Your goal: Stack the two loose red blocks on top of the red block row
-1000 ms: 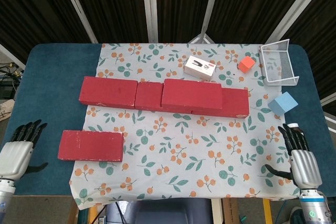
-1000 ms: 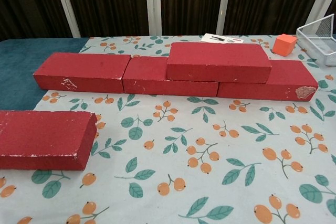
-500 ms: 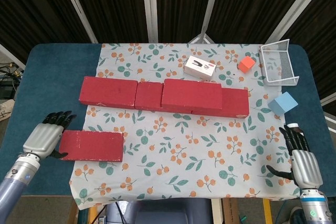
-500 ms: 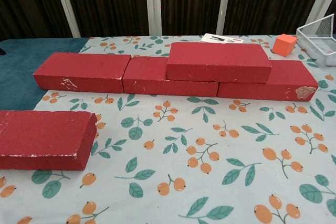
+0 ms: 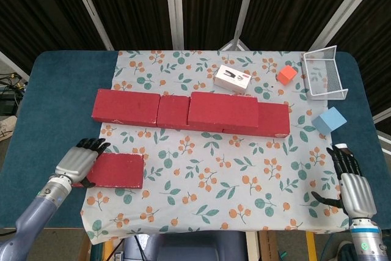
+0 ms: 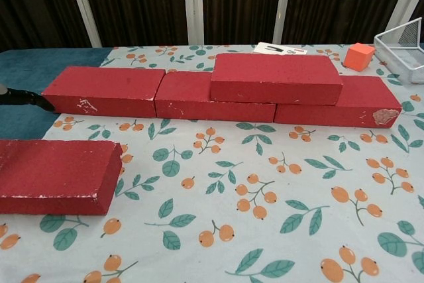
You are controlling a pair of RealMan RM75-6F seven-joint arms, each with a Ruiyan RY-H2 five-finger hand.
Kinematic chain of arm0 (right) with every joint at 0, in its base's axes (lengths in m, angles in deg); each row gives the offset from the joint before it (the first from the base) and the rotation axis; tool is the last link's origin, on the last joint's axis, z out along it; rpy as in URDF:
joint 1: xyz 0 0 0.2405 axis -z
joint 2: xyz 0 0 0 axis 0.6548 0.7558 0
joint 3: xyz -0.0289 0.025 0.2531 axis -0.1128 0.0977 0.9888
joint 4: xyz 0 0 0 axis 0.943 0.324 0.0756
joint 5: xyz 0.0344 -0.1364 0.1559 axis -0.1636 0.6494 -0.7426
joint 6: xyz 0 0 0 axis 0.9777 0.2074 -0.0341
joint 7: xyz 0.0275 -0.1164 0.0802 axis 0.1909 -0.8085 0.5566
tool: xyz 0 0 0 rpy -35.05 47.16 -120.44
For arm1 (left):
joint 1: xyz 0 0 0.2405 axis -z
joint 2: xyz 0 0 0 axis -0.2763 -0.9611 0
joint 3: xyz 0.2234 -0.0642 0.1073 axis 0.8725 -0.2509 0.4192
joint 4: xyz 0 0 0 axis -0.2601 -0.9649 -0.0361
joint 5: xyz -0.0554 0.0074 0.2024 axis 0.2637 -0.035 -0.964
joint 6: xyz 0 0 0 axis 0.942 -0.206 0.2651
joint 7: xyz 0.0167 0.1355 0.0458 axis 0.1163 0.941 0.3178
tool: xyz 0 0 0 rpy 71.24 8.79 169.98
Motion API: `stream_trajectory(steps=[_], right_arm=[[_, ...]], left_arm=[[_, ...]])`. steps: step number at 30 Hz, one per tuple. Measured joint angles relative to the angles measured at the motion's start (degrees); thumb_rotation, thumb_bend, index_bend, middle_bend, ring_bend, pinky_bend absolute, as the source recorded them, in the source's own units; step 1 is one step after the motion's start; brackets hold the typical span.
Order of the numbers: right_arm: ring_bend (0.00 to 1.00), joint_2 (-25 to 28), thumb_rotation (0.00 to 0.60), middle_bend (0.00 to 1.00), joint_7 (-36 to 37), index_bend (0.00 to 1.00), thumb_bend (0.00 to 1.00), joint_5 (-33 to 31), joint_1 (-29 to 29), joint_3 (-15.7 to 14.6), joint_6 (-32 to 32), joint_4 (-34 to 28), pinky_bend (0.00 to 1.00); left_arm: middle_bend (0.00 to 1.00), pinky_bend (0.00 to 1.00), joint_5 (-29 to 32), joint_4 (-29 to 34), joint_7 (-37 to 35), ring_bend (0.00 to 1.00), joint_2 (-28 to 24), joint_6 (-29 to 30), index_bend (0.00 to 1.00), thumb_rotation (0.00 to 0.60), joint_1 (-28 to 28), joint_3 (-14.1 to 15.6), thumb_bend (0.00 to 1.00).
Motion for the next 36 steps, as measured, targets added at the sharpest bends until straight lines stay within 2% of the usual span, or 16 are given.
stream_trajectory(steps=[14, 36], right_arm=[[0.00, -0.43, 0.600, 0.02, -0.86, 0.02, 0.05, -1.17, 0.54, 1.38, -1.13, -0.52, 0.00], [0.00, -0.16, 0.600, 0.02, -0.72, 0.02, 0.05, -1.69, 0.93, 2.36, -2.82, -1.02, 0.00]], left_arm=[[0.00, 0.00, 0.06, -3.25, -0.85, 0.00, 3.36, -0.33, 0.00, 0.600, 2.50, 4.27, 0.00], [0.00, 0.00, 1.15, -7.99, 0.63, 0.00, 8.94, 2.64, 0.00, 0.600, 4.83, 7.12, 0.00]])
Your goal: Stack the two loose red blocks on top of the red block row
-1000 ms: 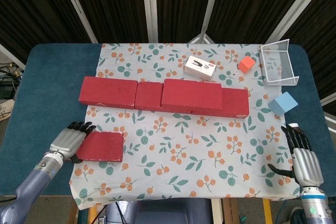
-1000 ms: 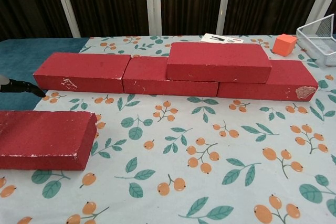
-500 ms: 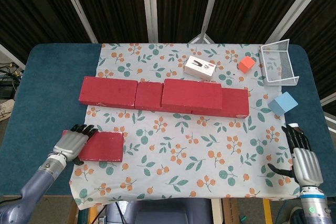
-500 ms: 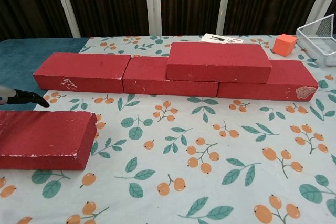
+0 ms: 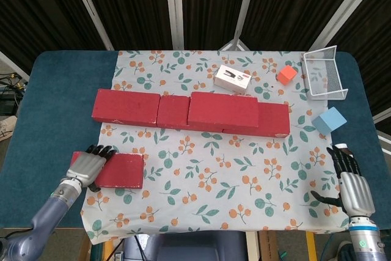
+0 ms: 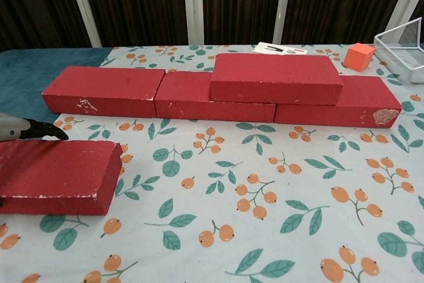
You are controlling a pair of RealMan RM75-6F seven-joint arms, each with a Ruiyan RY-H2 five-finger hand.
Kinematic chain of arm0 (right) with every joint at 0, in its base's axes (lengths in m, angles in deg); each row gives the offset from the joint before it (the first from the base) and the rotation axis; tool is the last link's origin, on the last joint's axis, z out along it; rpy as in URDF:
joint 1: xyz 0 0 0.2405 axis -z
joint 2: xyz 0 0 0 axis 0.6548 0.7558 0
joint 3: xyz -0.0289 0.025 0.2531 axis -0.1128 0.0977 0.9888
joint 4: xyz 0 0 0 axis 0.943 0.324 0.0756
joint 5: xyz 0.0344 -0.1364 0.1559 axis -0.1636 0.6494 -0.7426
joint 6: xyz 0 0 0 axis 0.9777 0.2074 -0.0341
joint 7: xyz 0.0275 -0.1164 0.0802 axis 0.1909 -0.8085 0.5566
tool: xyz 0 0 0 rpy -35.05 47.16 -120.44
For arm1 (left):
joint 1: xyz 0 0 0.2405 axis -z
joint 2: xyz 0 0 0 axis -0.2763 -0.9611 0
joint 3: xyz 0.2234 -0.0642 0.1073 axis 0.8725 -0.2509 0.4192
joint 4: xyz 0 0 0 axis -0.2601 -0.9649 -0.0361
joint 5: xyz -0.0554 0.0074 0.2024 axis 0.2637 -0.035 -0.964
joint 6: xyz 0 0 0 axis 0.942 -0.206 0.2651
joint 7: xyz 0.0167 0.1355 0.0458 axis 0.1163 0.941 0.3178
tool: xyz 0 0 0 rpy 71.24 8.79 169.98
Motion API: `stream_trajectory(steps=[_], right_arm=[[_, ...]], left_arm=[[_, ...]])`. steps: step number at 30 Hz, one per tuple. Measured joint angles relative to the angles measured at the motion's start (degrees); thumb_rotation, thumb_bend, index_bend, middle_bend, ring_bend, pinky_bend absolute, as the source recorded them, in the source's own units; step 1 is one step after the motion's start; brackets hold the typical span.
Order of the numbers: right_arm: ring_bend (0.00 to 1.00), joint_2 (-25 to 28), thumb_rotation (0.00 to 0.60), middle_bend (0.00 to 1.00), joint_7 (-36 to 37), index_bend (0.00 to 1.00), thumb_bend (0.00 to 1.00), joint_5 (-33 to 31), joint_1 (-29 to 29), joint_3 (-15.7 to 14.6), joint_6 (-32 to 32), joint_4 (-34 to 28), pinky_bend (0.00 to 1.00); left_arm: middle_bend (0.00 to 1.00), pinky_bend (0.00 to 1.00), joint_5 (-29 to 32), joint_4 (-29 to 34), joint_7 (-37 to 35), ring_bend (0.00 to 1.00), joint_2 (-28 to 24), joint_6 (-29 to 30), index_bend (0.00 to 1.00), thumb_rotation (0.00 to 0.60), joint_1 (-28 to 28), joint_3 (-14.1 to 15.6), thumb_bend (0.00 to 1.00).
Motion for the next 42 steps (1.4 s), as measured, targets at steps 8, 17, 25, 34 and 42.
stream_trajectory(steps=[8, 17, 25, 34, 42], right_arm=[[0.00, -0.02, 0.600, 0.02, 0.12, 0.02, 0.05, 0.01, 0.07, 0.19, -0.38, -0.02, 0.00], [0.00, 0.09, 0.600, 0.02, 0.36, 0.02, 0.05, -0.04, 0.42, 0.52, -0.16, 0.01, 0.00], [0.00, 0.21, 0.600, 0.02, 0.92, 0.02, 0.05, 0.14, 0.45, 0.64, -0.55, -0.04, 0.00], [0.00, 0.19, 0.600, 0.02, 1.29, 0.02, 0.05, 0.02, 0.41, 0.85, -1.02, 0.09, 0.00], [0.00, 0.08, 0.600, 0.02, 1.05, 0.02, 0.05, -0.76, 0.35, 1.20, -1.41, 0.19, 0.00]], left_arm=[[0.00, 0.00, 0.45, -0.44, 0.95, 0.00, 0.69, 0.65, 0.00, 0.600, 0.71, 0.56, 0.00], [0.08, 0.00, 2.44, -0.37, 2.75, 0.00, 1.56, 1.70, 0.01, 0.600, 2.03, 1.12, 0.00], [0.23, 0.00, 3.17, -0.27, 3.79, 0.00, 1.62, 2.25, 0.17, 0.600, 2.72, 1.70, 0.00], [0.34, 0.00, 3.59, -0.48, 3.33, 0.00, 1.66, 3.28, 0.28, 0.600, 3.35, 1.08, 0.05], [0.34, 0.01, 0.33, -0.53, -5.64, 0.00, -2.50, -0.15, 0.31, 0.600, 3.66, -2.61, 0.07]])
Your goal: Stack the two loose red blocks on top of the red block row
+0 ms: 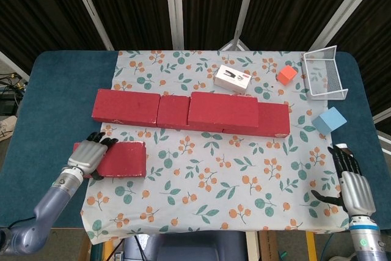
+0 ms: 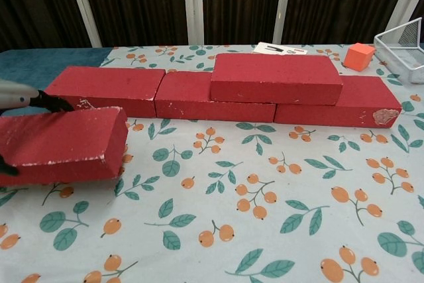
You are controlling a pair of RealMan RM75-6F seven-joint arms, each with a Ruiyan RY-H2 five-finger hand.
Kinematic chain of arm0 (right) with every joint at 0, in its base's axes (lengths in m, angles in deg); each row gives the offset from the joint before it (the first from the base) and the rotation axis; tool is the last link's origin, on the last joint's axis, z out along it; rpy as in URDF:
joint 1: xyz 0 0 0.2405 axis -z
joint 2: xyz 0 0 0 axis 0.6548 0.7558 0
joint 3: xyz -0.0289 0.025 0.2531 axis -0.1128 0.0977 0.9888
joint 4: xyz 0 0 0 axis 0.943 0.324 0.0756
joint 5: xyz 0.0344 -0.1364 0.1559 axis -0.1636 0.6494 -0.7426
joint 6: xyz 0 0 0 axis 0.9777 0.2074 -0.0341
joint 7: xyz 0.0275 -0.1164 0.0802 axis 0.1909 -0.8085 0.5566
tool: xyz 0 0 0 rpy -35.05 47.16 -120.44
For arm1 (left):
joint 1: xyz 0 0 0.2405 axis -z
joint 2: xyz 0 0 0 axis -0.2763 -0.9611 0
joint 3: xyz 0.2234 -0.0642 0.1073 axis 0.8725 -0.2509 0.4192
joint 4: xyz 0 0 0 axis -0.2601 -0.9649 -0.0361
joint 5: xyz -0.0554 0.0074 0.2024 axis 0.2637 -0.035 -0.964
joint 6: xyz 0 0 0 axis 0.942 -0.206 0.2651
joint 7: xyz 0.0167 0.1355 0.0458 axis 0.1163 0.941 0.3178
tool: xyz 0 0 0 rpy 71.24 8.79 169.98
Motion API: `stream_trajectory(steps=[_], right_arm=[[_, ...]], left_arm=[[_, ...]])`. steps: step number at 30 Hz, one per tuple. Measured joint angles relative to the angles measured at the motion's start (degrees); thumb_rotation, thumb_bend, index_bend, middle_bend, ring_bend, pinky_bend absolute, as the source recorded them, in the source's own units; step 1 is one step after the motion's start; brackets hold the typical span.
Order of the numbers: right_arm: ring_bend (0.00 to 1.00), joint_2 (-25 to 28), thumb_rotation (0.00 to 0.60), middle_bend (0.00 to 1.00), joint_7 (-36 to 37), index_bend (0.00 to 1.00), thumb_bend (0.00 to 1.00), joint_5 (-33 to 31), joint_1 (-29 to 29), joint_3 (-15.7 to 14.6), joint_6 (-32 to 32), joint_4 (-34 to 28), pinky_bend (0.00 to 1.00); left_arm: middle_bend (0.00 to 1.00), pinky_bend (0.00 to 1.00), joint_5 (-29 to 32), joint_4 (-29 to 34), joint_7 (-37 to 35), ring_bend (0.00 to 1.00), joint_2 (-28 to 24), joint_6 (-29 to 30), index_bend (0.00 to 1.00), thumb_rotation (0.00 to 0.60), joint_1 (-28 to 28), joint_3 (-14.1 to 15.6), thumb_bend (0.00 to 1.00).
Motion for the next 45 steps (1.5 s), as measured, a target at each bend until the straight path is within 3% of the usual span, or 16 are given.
stream_trajectory(steps=[5, 10, 19, 31, 35, 45], right_arm=[[0.00, -0.38, 0.600, 0.02, -0.80, 0.02, 0.05, -1.68, -0.28, 0.52, -0.80, 0.41, 0.00], [0.00, -1.09, 0.600, 0.02, -2.12, 0.02, 0.05, -4.52, -0.93, 1.37, -2.28, 1.23, 0.00], [0.00, -2.83, 0.600, 0.02, -6.12, 0.02, 0.05, -9.96, -1.93, 3.18, -3.70, 2.80, 0.00], [0.00, -3.92, 0.600, 0.02, -9.91, 0.02, 0.05, -14.47, -2.15, 4.67, -3.44, 2.99, 0.00], [0.00, -4.15, 0.600, 0.02, -10.28, 0.02, 0.05, -15.30, -2.43, 4.90, -4.11, 3.36, 0.00], [0.00, -4.52, 0.600, 0.02, -10.24, 0.02, 0.05, -16.11, -2.82, 5.28, -4.97, 4.20, 0.00]], left_arm=[[0.33, 0.03, -0.32, -0.34, -3.91, 0.00, -5.61, -5.61, 0.32, 0.600, 2.87, -3.78, 0.07], [0.34, 0.03, 4.52, -4.14, -5.45, 0.00, -8.04, -12.92, 0.34, 0.600, 8.77, -6.99, 0.07], [0.34, 0.03, 11.41, -20.09, -5.62, 0.00, -5.48, -23.69, 0.37, 0.600, 20.10, -8.88, 0.07], [0.34, 0.03, 16.74, -42.35, -6.77, 0.00, 6.61, -34.88, 0.38, 0.600, 32.72, -4.58, 0.07], [0.34, 0.03, 18.01, -48.50, -8.46, 0.00, 10.69, -38.46, 0.38, 0.600, 36.09, -1.84, 0.07], [0.34, 0.03, 18.17, -56.23, -14.38, 0.00, 17.03, -43.61, 0.39, 0.600, 41.09, 4.85, 0.07]])
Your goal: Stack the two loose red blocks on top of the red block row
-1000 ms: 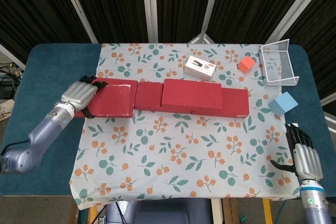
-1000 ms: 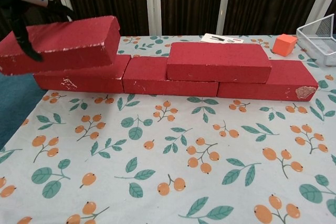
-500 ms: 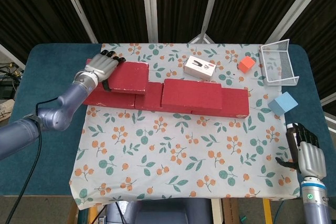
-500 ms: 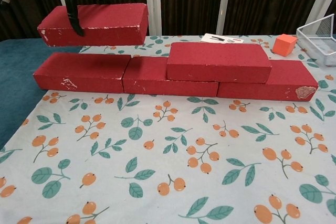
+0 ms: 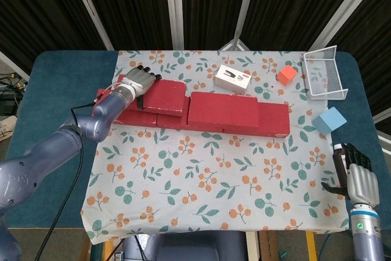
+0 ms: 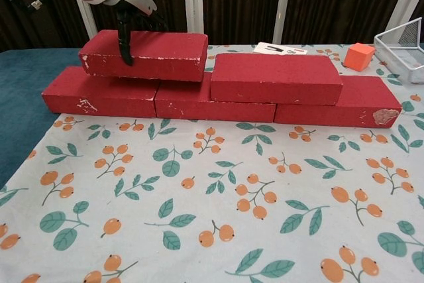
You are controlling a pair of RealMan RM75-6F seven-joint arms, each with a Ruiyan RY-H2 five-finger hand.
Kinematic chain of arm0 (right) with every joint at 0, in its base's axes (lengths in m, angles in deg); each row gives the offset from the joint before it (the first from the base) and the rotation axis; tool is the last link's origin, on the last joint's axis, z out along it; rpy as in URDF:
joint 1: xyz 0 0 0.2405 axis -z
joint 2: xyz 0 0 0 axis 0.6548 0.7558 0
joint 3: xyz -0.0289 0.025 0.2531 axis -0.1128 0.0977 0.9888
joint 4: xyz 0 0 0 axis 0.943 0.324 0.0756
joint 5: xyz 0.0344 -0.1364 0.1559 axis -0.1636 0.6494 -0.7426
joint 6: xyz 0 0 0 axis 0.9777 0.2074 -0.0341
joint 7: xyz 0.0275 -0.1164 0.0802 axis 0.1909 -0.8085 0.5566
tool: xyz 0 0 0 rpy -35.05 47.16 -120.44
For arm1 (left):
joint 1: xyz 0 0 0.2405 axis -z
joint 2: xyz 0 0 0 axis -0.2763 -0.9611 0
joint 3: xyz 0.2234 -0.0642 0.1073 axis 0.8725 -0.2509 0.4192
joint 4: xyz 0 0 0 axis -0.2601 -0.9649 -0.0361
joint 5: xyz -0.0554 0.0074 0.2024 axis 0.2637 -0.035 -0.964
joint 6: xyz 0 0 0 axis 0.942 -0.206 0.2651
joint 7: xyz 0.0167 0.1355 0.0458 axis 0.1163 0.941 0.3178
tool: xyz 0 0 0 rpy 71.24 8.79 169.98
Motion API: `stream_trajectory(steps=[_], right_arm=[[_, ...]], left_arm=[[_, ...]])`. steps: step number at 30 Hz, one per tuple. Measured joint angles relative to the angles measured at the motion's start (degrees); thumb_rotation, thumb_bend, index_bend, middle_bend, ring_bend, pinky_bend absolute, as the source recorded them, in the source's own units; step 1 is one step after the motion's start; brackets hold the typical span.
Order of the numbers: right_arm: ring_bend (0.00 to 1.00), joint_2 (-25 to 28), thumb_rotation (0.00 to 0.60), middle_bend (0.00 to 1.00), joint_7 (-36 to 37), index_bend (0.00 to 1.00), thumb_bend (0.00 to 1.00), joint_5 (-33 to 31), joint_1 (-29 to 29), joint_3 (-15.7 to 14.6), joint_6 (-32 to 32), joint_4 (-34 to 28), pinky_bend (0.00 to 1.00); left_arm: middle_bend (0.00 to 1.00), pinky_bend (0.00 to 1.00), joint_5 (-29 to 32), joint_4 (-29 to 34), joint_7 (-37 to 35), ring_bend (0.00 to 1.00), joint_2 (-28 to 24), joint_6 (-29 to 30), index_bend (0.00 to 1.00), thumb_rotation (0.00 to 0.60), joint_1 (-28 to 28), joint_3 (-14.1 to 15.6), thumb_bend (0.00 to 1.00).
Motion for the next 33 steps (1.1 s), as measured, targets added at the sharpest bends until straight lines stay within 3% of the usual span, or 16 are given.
stream_trajectory(steps=[14, 33], right_arm=[[0.00, 0.22, 0.600, 0.02, 0.88, 0.02, 0.05, 0.25, -0.07, 0.08, -0.44, 0.14, 0.00], [0.00, 0.74, 0.600, 0.02, 2.24, 0.02, 0.05, 1.02, 0.31, 0.03, -0.27, 0.16, 0.00]], left_arm=[[0.34, 0.03, -1.60, 0.51, -7.61, 0.00, 0.93, -0.57, 0.39, 0.600, 3.56, 6.69, 0.07], [0.34, 0.03, -2.64, 3.59, -12.50, 0.00, 0.86, 2.22, 0.39, 0.600, 5.83, 10.99, 0.07]])
